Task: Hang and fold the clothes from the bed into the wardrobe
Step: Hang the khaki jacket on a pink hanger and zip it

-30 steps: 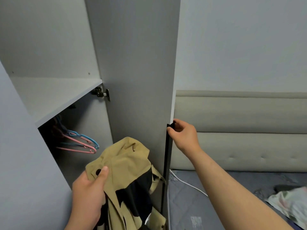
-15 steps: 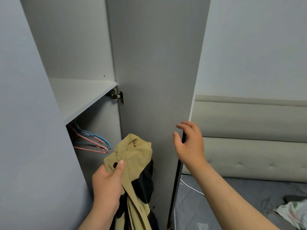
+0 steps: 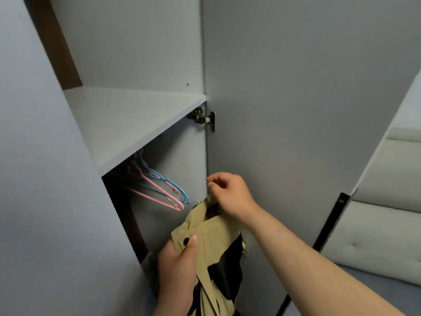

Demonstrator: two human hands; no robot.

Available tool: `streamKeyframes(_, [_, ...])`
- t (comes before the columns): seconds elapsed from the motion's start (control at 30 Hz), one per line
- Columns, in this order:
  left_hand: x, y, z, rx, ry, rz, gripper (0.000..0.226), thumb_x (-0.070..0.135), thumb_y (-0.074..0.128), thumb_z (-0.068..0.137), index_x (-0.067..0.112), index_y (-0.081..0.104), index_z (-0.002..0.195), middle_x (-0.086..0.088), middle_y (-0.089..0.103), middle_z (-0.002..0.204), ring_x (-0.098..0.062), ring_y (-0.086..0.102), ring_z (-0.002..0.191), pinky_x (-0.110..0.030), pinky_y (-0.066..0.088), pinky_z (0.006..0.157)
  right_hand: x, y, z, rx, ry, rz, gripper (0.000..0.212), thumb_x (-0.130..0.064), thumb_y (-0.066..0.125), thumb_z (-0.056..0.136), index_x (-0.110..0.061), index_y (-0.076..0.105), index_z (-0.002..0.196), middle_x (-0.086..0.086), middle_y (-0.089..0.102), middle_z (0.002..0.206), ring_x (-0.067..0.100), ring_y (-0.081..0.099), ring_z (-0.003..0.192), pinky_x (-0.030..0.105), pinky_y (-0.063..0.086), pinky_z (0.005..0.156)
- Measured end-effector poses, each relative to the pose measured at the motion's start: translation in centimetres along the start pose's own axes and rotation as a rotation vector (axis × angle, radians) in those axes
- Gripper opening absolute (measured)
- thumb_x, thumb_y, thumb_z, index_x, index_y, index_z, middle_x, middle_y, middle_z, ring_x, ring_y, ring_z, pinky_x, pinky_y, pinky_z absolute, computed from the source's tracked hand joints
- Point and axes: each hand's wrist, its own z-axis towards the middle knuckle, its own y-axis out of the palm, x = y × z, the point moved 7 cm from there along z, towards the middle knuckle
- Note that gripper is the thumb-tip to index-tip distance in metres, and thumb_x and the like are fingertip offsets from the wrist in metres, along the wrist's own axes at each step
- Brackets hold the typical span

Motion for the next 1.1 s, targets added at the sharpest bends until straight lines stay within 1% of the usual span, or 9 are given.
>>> streamKeyframes(0.1, [-1.3,0.4,2.5,0.101,-0.037,-0.017,0.016,0.010,0.068,0.084,0.023,0.072,0.093,-0.003,0.073,0.099,-0.024,0.068,0.098,-0.049,0.052,0.093,2.9,4.1,5.2,-0.131,0.050,0.051,0.016,-0.013,0.064,0.090,-0.009,0.073,0.102,0.001,0.071,0.094,0.007,0.062,0.083,0.020,0.049,0.082])
streamKeyframes(0.2, [-2.4,0.8,4.5,0.136,-0.068,-0.015,0.024,0.026,0.076,0.072,0.024,0.073,0.096,-0.003,0.073,0.105,-0.025,0.066,0.104,-0.052,0.049,0.097,5.3,8.3,8.9,-0.257,0.127,0.097,0.020,-0.011,0.060,0.093,-0.003,0.070,0.109,0.005,0.069,0.100,0.007,0.059,0.084,0.018,0.047,0.079])
streamKeyframes(0.3, [-3.8,0.8,5.9,0.166,-0.139,-0.053,0.016,0.014,0.071,0.082,0.025,0.073,0.094,-0.003,0.073,0.106,-0.026,0.066,0.105,-0.051,0.048,0.099,7.1,11.9,10.7,-0.407,0.262,0.191,0.024,-0.009,0.056,0.096,0.000,0.067,0.115,0.008,0.066,0.104,0.014,0.058,0.095,0.028,0.048,0.091])
streamKeyframes(0.43, [-4.3,0.4,7.2,0.148,-0.172,-0.071,0.018,0.010,0.068,0.086,0.024,0.072,0.097,-0.002,0.074,0.105,-0.024,0.067,0.104,-0.050,0.047,0.100,8.0,14.9,11.5,-0.564,0.285,0.146,0.019,-0.016,0.059,0.092,-0.004,0.074,0.092,0.009,0.068,0.080,0.014,0.060,0.068,0.025,0.053,0.067])
streamKeyframes(0.57, [-3.0,-0.5,7.6,0.185,-0.119,-0.031,0.022,0.004,0.064,0.088,0.022,0.070,0.098,0.000,0.074,0.100,-0.021,0.068,0.100,-0.050,0.049,0.098,7.4,16.1,11.9,-0.624,0.240,0.119,0.013,-0.017,0.065,0.089,-0.011,0.077,0.088,0.008,0.073,0.083,0.016,0.065,0.073,0.035,0.058,0.076])
streamKeyframes(0.73, [-2.3,-0.4,7.4,0.178,-0.085,0.024,0.026,-0.001,0.063,0.087,0.023,0.069,0.095,-0.002,0.073,0.103,-0.019,0.066,0.102,-0.047,0.048,0.099,7.4,16.2,11.5,-0.624,0.311,0.200,0.014,-0.009,0.062,0.089,-0.012,0.076,0.087,0.005,0.072,0.075,0.014,0.066,0.064,0.033,0.059,0.070])
streamKeyframes(0.87, [-2.0,-0.4,7.3,0.177,-0.100,0.017,0.025,0.000,0.064,0.086,0.023,0.068,0.093,-0.004,0.072,0.102,-0.022,0.066,0.100,-0.049,0.049,0.097,6.8,14.4,12.3,-0.493,0.394,0.387,0.020,-0.002,0.054,0.094,0.002,0.069,0.107,0.006,0.064,0.072,0.009,0.058,0.054,0.016,0.050,0.051])
streamKeyframes(1.0, [-1.5,0.1,7.1,0.149,-0.103,0.027,0.026,0.000,0.064,0.087,0.024,0.068,0.096,-0.003,0.072,0.103,-0.021,0.066,0.101,-0.047,0.049,0.098,6.0,11.9,13.1,-0.454,0.335,0.315,0.020,-0.009,0.054,0.096,-0.007,0.072,0.103,0.006,0.065,0.081,0.013,0.054,0.068,0.020,0.048,0.063])
streamKeyframes(1.1, [-1.5,0.2,7.1,0.120,-0.121,0.025,0.025,0.004,0.065,0.086,0.020,0.067,0.106,-0.003,0.070,0.105,-0.022,0.064,0.103,-0.047,0.049,0.097,5.5,9.7,13.8,-0.380,0.275,0.297,0.021,-0.007,0.052,0.097,-0.005,0.072,0.104,0.006,0.063,0.077,0.010,0.051,0.065,0.013,0.044,0.056])
